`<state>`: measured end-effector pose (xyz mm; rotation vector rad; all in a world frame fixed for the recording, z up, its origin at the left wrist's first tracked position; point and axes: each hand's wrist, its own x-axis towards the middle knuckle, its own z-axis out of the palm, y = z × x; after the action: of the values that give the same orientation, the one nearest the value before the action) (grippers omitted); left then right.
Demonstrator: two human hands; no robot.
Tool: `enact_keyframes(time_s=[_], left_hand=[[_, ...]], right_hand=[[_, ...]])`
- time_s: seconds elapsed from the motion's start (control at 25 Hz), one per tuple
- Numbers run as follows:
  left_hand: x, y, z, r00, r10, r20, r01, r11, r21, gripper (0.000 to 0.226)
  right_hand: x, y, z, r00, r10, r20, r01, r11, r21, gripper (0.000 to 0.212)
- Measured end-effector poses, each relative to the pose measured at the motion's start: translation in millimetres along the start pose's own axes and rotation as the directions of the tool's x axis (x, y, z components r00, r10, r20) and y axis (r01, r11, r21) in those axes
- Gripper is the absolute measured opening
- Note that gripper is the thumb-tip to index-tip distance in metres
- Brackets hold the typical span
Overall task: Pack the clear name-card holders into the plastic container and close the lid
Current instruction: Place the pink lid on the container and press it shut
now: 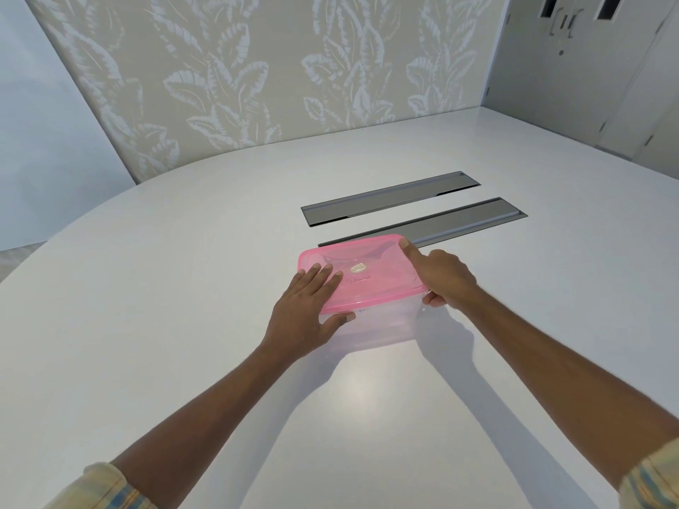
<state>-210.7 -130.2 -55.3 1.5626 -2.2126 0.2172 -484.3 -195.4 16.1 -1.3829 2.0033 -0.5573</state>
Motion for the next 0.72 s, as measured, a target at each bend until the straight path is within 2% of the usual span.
enact_keyframes(time_s=[0.16,0.28,0.4,0.56,0.72], left_hand=[[1.6,1.9,-1.4,1.000,-0.006,0.014,0.005,1.000,0.009,0.080],[2.2,3.0,-4.8,0.999,-0.007,0.034,0.007,1.000,0.018,0.081],[3.5,6.1,-6.0,0.997,-0.025,0.074,0.023,0.999,0.037,0.081],[4.1,6.6,-6.7,0.997,-0.017,0.079,0.014,0.999,0.036,0.081],[4.8,7.8,-7.5,0.995,-0.014,0.096,0.011,0.999,0.037,0.082]], right_hand=[[0.3,-19.8,0.1,0.991,0.108,0.078,-0.108,0.994,0.001,0.101],[-3.0,-25.2,8.8,0.995,0.101,-0.002,-0.099,0.977,-0.191,0.101],[-2.9,-28.5,14.7,0.996,0.072,-0.050,-0.084,0.940,-0.331,0.111],[-8.4,-32.4,17.9,0.991,0.099,-0.089,-0.125,0.915,-0.384,0.119],[-7.8,-37.5,17.7,0.980,0.185,-0.069,-0.197,0.885,-0.423,0.123]])
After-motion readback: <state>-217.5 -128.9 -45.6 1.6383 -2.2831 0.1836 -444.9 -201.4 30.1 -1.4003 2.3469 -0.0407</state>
